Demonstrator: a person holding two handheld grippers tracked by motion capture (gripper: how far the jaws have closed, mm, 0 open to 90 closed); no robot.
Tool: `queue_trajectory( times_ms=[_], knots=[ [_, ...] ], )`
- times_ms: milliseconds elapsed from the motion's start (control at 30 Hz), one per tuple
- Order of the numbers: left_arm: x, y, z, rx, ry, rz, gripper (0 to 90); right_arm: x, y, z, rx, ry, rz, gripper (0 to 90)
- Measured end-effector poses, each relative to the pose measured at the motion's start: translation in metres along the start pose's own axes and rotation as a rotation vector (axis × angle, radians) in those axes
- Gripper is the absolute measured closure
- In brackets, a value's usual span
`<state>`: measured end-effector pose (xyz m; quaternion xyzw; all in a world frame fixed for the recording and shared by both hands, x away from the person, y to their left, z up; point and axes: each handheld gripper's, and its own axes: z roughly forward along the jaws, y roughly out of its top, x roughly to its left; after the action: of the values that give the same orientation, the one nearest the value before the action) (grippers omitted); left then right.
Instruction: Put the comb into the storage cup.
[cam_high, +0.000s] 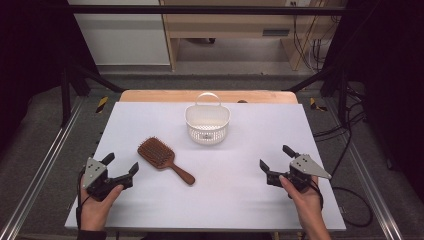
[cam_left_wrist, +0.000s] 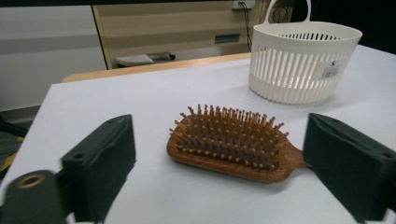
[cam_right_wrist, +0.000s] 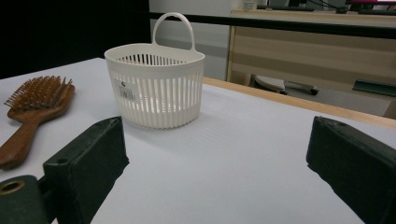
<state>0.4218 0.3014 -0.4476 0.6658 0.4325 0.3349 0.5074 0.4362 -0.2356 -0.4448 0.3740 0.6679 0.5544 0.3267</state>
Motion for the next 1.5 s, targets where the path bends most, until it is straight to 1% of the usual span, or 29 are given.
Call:
queue_trajectory(
  times_ms=[33,67,100,133,200,233,300,333,367,400,433,500,533,567,667,700,767,833,967,1000,1067,1133,1167,1233,1333,1367,1500],
  knots=[
    [-0.001,0.000,0.002,0.006,-0.003,0.000,13.5,0.000,0.000,0.000,0.003,-0.001,-0.001,5.3],
    [-0.002,0.000,0.003,0.012,-0.003,0.009,13.5,0.000,0.000,0.000,0.003,-0.001,-0.001,5.3],
    [-0.002,0.001,0.003,0.015,-0.006,0.018,19.1,0.000,-0.001,-0.001,0.004,-0.002,-0.001,5.3],
    [-0.002,0.001,0.004,0.018,-0.009,0.020,30.1,-0.001,-0.001,-0.001,0.006,-0.004,0.003,5.7],
    [-0.002,0.001,0.005,0.032,-0.017,0.021,39.0,-0.001,-0.002,0.001,0.012,-0.006,0.004,5.8],
    [-0.001,0.001,0.006,0.059,-0.017,0.022,42.4,-0.002,-0.002,0.001,0.014,-0.005,0.005,6.0],
    [-0.001,0.002,0.006,0.067,-0.024,0.028,54.6,-0.001,-0.002,0.003,0.018,-0.002,0.007,6.2],
    [-0.001,0.003,0.007,0.072,-0.028,0.035,54.6,-0.001,-0.002,0.003,0.018,-0.002,0.007,6.2],
    [-0.001,0.004,0.009,0.082,-0.020,0.043,63.0,-0.001,-0.001,0.003,0.020,-0.001,0.007,6.2],
    [0.000,0.006,0.011,0.094,-0.016,0.053,63.0,-0.001,-0.001,0.004,0.020,0.000,0.007,6.3],
    [0.002,0.008,0.014,0.102,-0.012,0.061,66.5,0.000,-0.001,0.004,0.021,0.004,0.007,6.4],
    [0.008,0.013,0.021,0.126,-0.001,0.077,71.2,0.002,-0.001,0.005,0.025,0.012,0.002,6.6],
    [0.012,0.015,0.026,0.133,0.001,0.079,71.2,0.002,-0.001,0.005,0.025,0.012,0.002,6.6],
    [0.017,0.017,0.032,0.141,0.000,0.068,74.4,0.002,-0.001,0.006,0.028,0.015,-0.004,6.7],
    [0.031,0.019,0.051,0.200,0.010,0.065,83.8,0.004,-0.001,0.007,0.031,0.025,-0.006,6.8],
    [0.034,0.020,0.056,0.219,0.011,0.074,86.3,0.004,-0.001,0.008,0.032,0.030,-0.008,6.8],
    [0.039,0.022,0.067,0.250,0.011,0.086,89.2,0.005,-0.001,0.008,0.033,0.037,-0.009,6.9],
    [0.042,0.024,0.076,0.278,0.005,0.106,89.5,0.006,-0.001,0.008,0.031,0.045,-0.012,7.0],
    [0.047,0.027,0.091,0.323,0.008,0.143,89.5,0.008,0.000,0.008,0.032,0.052,-0.016,7.1],
    [0.050,0.028,0.094,0.324,0.009,0.143,89.5,0.008,0.000,0.008,0.033,0.055,-0.016,7.2],
    [0.056,0.028,0.101,0.333,-0.003,0.120,89.5,0.010,-0.001,0.007,0.040,0.056,-0.016,7.2],
    [0.062,0.028,0.107,0.345,-0.001,0.098,89.6,0.010,-0.001,0.007,0.042,0.057,-0.016,7.2],
    [0.063,0.028,0.110,0.350,-0.007,0.097,89.6,0.010,-0.001,0.007,0.043,0.059,-0.016,7.2],
    [0.063,0.027,0.116,0.394,-0.003,0.117,89.6,0.011,-0.001,0.006,0.039,0.060,-0.015,7.2],
    [0.066,0.025,0.123,0.406,-0.017,0.097,89.6,0.011,-0.001,0.005,0.036,0.068,-0.009,7.3],
    [0.066,0.024,0.125,0.413,-0.026,0.102,89.7,0.011,-0.001,0.006,0.038,0.068,-0.009,7.3],
    [0.065,0.021,0.131,0.443,-0.038,0.122,89.6,0.011,-0.001,0.006,0.043,0.075,-0.012,7.5]
  ],
)
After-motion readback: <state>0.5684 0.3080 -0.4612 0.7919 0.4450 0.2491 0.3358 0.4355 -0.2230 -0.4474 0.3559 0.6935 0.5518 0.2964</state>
